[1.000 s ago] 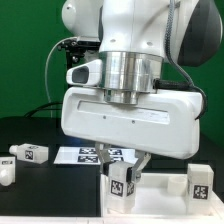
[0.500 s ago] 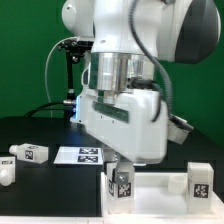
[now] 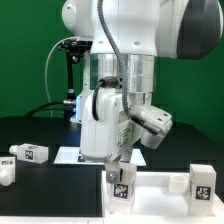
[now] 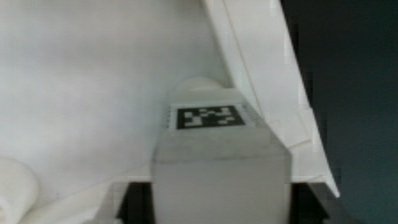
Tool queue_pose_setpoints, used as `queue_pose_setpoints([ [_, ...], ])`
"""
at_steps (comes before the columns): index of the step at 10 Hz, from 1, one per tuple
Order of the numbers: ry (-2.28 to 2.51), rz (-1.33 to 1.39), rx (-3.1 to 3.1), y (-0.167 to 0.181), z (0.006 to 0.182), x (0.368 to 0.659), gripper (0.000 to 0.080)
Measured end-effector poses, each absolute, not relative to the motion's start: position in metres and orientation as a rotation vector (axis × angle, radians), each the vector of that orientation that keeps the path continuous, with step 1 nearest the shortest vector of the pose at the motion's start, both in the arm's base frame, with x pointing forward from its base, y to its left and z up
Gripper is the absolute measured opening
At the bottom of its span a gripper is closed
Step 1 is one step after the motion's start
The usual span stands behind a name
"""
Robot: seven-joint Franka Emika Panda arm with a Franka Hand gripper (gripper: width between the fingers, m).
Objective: Assemble square table
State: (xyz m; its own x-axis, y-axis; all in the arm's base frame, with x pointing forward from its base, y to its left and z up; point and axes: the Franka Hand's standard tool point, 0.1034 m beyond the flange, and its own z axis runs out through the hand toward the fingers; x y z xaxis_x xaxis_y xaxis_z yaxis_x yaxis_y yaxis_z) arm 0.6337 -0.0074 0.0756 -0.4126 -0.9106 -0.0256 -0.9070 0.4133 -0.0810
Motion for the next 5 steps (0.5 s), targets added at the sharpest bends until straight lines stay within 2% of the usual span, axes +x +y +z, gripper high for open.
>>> queue_pose_setpoints([
  [3, 2.636, -0.093, -1.596, -0.0079, 0.0757, 0.6326, 0.0288],
  [4, 2.626, -0.093, -1.612, -0.0077, 0.0756, 0.6326, 0.0369],
  [5, 2.622, -0.093, -1.615, -0.0066, 0.0767, 0.6331, 0.0369],
])
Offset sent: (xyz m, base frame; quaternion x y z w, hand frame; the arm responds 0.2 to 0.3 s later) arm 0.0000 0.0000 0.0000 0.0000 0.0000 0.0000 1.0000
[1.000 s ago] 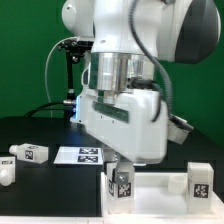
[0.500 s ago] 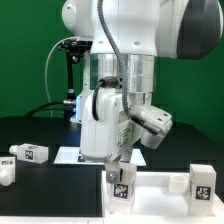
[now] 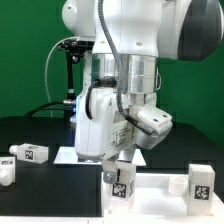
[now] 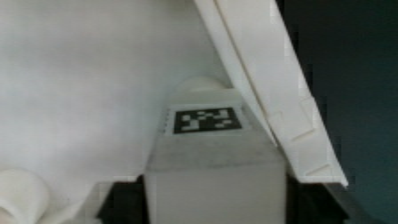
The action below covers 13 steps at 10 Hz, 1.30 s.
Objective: Assemble square table
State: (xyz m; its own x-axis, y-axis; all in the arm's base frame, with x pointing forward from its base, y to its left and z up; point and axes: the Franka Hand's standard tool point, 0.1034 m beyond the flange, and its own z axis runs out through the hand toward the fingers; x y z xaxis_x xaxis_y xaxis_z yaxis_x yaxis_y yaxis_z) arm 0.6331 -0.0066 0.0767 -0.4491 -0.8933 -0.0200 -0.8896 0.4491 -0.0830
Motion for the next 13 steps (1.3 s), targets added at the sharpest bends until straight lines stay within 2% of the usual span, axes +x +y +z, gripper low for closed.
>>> queue_pose_setpoints([
  [1, 2.589, -0.096, -1.642, -0.002, 0.085, 0.636, 0.0508],
  [2, 2.536, -0.095, -1.684, 0.002, 0.100, 0.636, 0.0604],
  [3, 2.477, -0.096, -1.756, 0.010, 0.111, 0.632, 0.0604],
  [4, 2.409, -0.107, -1.867, 0.021, 0.118, 0.626, 0.0640],
  [5, 2.387, -0.089, -1.902, 0.030, 0.120, 0.623, 0.0647],
  [11, 2.392, -0.083, -1.902, 0.032, 0.115, 0.622, 0.0649],
  [13, 2.346, -0.116, -1.962, 0.044, 0.096, 0.593, 0.0649],
])
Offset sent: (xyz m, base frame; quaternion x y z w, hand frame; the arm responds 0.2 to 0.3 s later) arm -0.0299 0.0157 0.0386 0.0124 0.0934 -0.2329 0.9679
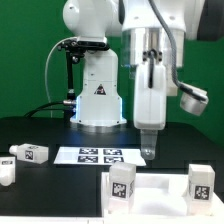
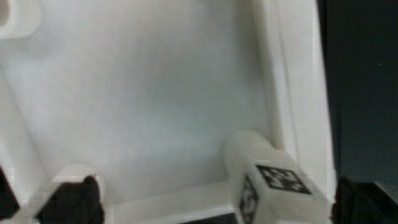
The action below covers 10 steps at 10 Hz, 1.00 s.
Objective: Assemble square table
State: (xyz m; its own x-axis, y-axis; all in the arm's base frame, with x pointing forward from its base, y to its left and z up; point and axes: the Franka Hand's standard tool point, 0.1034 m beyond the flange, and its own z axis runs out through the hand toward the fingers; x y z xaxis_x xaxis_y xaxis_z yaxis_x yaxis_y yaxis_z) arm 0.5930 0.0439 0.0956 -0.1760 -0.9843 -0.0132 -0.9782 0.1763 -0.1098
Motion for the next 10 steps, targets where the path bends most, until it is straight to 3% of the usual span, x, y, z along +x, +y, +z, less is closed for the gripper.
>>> queue_pose_setpoints([
  [1, 2.375, -0.093, -1.924, 0.046, 0.090, 0.582, 0.0649],
  [6, 2.365, -0.104, -1.922, 0.046, 0.088, 0.582, 0.0649],
  [10, 2.292, -0.185, -2.033, 0.059, 0.057, 0.532, 0.0649],
])
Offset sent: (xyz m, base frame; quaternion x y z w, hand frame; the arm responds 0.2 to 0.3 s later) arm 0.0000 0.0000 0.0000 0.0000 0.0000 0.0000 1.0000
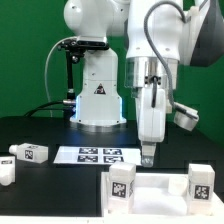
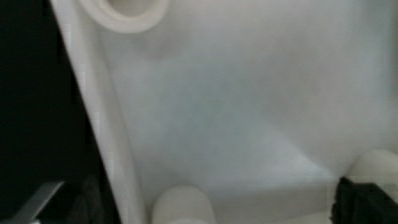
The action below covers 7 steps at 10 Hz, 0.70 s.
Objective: Assemble square table
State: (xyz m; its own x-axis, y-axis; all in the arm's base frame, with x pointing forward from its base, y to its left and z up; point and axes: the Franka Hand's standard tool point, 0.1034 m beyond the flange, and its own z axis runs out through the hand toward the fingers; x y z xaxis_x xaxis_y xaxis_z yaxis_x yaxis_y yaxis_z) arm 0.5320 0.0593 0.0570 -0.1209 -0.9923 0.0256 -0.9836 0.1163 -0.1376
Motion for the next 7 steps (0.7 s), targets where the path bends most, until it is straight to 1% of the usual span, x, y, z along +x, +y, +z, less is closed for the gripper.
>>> queue_pose_setpoints([
  [1, 2.286, -0.188, -2.030, 0.058, 0.060, 0.537, 0.0649],
  [3, 2.272, -0.189, -2.044, 0.058, 0.060, 0.536, 0.0649],
  [4, 2.235, -0.211, -2.039, 0.050, 0.064, 0.538, 0.0649],
  [5, 2.219, -0.231, -2.025, 0.041, 0.062, 0.535, 0.0649],
  [7, 2.213, -0.258, -2.022, 0.033, 0.050, 0.524, 0.0649],
])
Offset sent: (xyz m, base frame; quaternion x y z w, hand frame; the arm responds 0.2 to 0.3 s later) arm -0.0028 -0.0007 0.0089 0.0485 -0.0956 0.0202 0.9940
